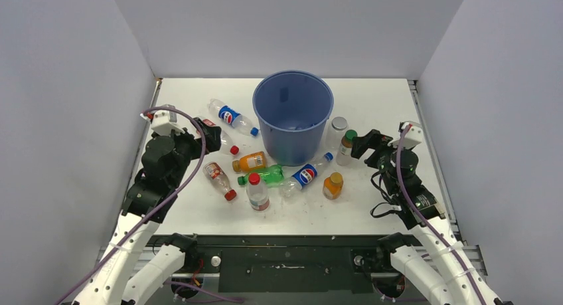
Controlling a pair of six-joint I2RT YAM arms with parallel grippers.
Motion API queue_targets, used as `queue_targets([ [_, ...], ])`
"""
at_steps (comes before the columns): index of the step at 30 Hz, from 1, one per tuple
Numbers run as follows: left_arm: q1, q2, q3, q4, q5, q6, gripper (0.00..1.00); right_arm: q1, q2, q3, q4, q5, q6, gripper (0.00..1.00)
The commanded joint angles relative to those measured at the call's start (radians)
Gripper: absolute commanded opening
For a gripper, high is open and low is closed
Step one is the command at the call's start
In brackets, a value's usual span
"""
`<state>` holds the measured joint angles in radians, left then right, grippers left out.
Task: Put the plastic bottles in the bin
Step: Pick up the plastic bottle at the center of the board.
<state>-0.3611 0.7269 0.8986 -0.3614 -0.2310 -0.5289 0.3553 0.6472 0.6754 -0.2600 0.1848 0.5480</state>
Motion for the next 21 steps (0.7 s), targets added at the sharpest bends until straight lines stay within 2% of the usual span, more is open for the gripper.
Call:
queue_targets([
  [1, -0.004, -0.020, -0.004, 0.060, 0.014, 0.025, 0.96, 0.010, -0.012, 0.034, 0.033, -0.047, -0.042, 0.90],
  [9, -0.005, -0.027, -0.026, 0.097, 0.078, 0.043, 0.96, 0.045, 0.028, 0.102, -0.035, -0.077, -0.091, 0.91],
  [14, -0.005, -0.045, -0.038, 0.104, 0.044, 0.039, 0.96, 0.101, 0.055, 0.095, -0.069, 0.016, -0.112, 0.90],
  [16, -0.006, -0.052, -0.046, 0.109, 0.011, 0.031, 0.96, 0.124, 0.070, 0.072, -0.080, 0.081, -0.069, 0.90],
  [21, -0.009, -0.091, -0.106, 0.171, 0.016, 0.021, 0.96, 0.134, 0.022, 0.038, -0.072, 0.117, -0.045, 0.90],
])
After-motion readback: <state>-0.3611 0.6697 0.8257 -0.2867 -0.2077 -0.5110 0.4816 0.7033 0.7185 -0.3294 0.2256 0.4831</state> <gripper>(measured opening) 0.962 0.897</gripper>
